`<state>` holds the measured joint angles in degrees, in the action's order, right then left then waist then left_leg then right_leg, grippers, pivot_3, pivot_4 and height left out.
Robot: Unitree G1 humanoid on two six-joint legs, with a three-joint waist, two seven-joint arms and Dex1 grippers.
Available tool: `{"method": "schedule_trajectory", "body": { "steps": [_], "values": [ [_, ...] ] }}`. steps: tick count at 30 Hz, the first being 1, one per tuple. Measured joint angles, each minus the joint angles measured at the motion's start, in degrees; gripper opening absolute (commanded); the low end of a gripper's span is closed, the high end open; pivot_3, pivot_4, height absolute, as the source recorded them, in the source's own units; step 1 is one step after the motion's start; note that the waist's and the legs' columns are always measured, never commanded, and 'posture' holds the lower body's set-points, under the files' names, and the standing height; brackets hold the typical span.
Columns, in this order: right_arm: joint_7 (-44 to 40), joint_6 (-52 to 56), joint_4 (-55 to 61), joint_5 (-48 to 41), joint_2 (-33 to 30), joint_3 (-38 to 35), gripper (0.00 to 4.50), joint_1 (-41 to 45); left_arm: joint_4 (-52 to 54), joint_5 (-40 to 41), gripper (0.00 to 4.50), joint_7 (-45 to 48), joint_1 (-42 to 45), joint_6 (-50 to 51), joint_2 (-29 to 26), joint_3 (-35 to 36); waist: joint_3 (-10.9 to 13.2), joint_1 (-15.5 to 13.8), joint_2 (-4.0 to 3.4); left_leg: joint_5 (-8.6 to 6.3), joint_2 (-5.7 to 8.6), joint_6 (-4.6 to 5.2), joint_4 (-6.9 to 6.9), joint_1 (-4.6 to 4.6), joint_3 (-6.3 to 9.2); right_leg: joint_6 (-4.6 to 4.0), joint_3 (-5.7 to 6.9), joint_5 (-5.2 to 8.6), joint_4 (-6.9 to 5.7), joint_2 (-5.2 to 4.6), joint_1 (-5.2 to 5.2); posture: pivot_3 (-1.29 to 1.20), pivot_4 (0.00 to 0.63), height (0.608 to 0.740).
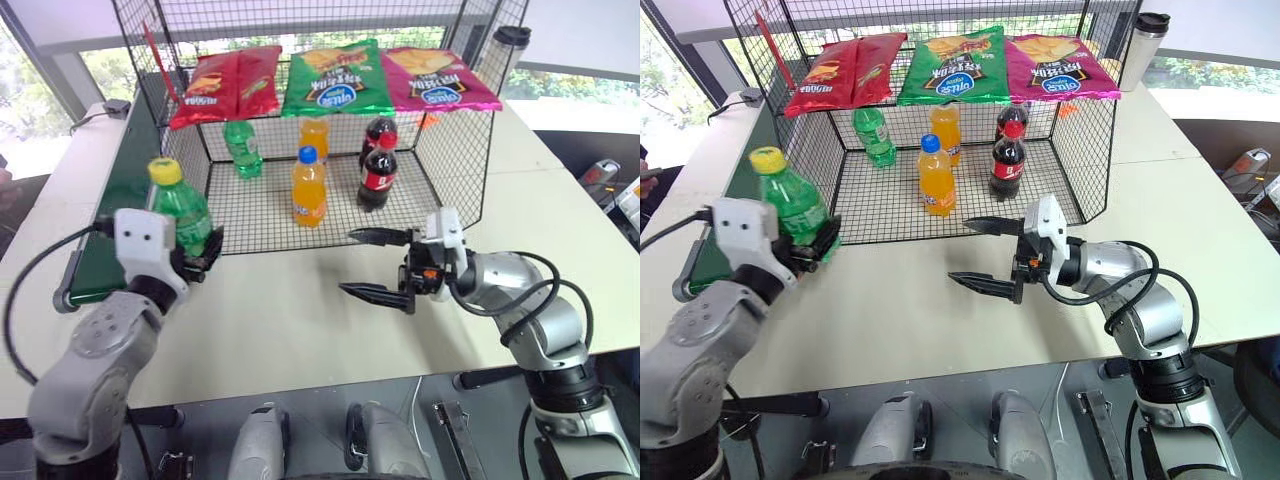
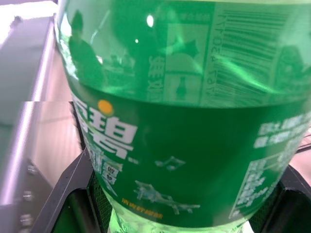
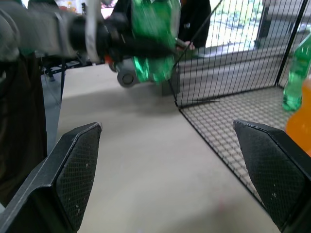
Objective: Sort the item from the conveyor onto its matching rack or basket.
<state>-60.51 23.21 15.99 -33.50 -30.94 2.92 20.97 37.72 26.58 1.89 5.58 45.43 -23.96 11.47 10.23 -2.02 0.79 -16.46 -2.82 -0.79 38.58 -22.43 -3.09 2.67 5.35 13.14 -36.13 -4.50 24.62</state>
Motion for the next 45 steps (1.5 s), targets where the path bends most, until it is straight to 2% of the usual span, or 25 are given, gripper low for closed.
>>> {"method": "schedule_trajectory", "body": {
  "steps": [11, 14, 21, 23, 25, 27, 32, 36, 41, 45],
  "values": [
    [0.48, -0.14, -0.09, 0.7, 0.62, 0.27, 4.5, -0.01, -26.87, -13.86, 2.74, -0.14, 14.99, -16.58, 7.9, -9.94, 0.05, -0.15, 0.06, 0.0, 0.02, 0.01, 0.19, -0.13, -0.05, 0.17, 0.03, -0.09, 0.0, -0.05, 0.0, 0.0, 0.15, 0.74],
    [0.47, -0.37, -0.34, 0.8, 0.61, 0.27, 4.5, -0.01, -32.16, -15.56, 2.74, 0.43, 16.18, -19.67, 9.19, -10.65, 0.06, -0.01, 0.07, 0.0, -0.01, 0.01, 0.19, -0.12, -0.04, 0.2, 0.04, -0.11, -0.01, -0.03, 0.01, 0.0, 0.15, 0.74],
    [0.36, -0.8, -1.09, 1.34, 0.67, 0.32, 4.5, -0.08, -47.42, -19.93, 2.74, -1.97, 24.92, -28.56, 13.27, -10.35, 0.07, -0.2, 0.1, 0.0, 0.01, 0.01, 0.33, -0.29, 0.01, 0.31, 0.12, -0.18, 0.02, -0.09, 0.0, 0.0, 0.15, 0.74],
    [0.34, -1.05, -1.18, 1.39, 0.64, 0.31, 4.5, -0.11, -50.65, -20.43, 3.79, -2.25, 26.52, -30.71, 14.06, -10.23, 0.08, -0.12, 0.1, 0.0, 0.01, 0.01, 0.37, -0.31, -0.01, 0.34, 0.12, -0.19, 0.03, -0.09, 0.0, 0.0, 0.15, 0.74],
    [0.33, -1.1, -1.32, 1.42, 0.64, 0.31, 4.5, -0.11, -52.77, -20.95, 4.47, -2.5, 27.49, -32.3, 14.41, -10.16, 0.08, -0.11, 0.1, 0.0, 0.01, 0.01, 0.37, -0.3, 0.0, 0.35, 0.13, -0.19, 0.02, -0.09, 0.01, 0.0, 0.15, 0.74],
    [0.33, -1.11, -1.58, 1.54, 0.65, 0.31, 4.5, -0.11, -54.77, -21.12, 4.47, -2.44, 28.82, -33.63, 14.48, -9.93, 0.08, -0.17, 0.1, 0.0, 0.01, 0.01, 0.37, -0.29, 0.02, 0.35, 0.14, -0.19, 0.0, -0.08, 0.01, 0.0, 0.15, 0.74],
    [0.37, -1.1, -1.63, 1.8, 0.67, 0.32, 4.5, -0.1, -55.63, -21.2, 4.47, -2.41, 28.21, -33.6, 14.63, -9.41, 0.08, -0.14, 0.1, 0.0, 0.0, 0.01, 0.38, -0.28, 0.02, 0.35, 0.14, -0.19, -0.01, -0.08, 0.01, 0.0, 0.15, 0.74],
    [0.42, -1.1, -1.65, 1.86, 0.73, 0.35, 4.5, -0.06, -51.94, -21.15, 4.47, -2.24, 25.7, -32.09, 14.63, -9.31, 0.08, -0.13, 0.1, 0.0, 0.0, 0.01, 0.38, -0.29, 0.02, 0.35, 0.13, -0.2, -0.01, -0.09, 0.01, 0.0, 0.15, 0.74],
    [0.51, -1.06, -1.7, 1.87, 0.89, 0.91, 4.5, 0.21, -39.26, -21.06, 4.47, -1.86, 22.11, -24.61, 13.81, -9.0, 0.08, -0.1, 0.1, 0.0, 0.0, 0.01, 0.38, -0.28, 0.04, 0.35, 0.13, -0.2, -0.02, -0.08, 0.01, 0.0, 0.15, 0.74],
    [0.55, -1.07, -1.9, 1.94, 0.99, 1.06, 4.5, 0.25, -25.82, -20.69, 4.47, -0.3, 15.47, -16.79, 12.11, -9.08, 0.08, 0.05, 0.1, 0.0, -0.02, 0.01, 0.37, -0.26, 0.04, 0.34, 0.12, -0.19, -0.03, -0.08, 0.01, 0.0, 0.15, 0.74]
  ]
}}
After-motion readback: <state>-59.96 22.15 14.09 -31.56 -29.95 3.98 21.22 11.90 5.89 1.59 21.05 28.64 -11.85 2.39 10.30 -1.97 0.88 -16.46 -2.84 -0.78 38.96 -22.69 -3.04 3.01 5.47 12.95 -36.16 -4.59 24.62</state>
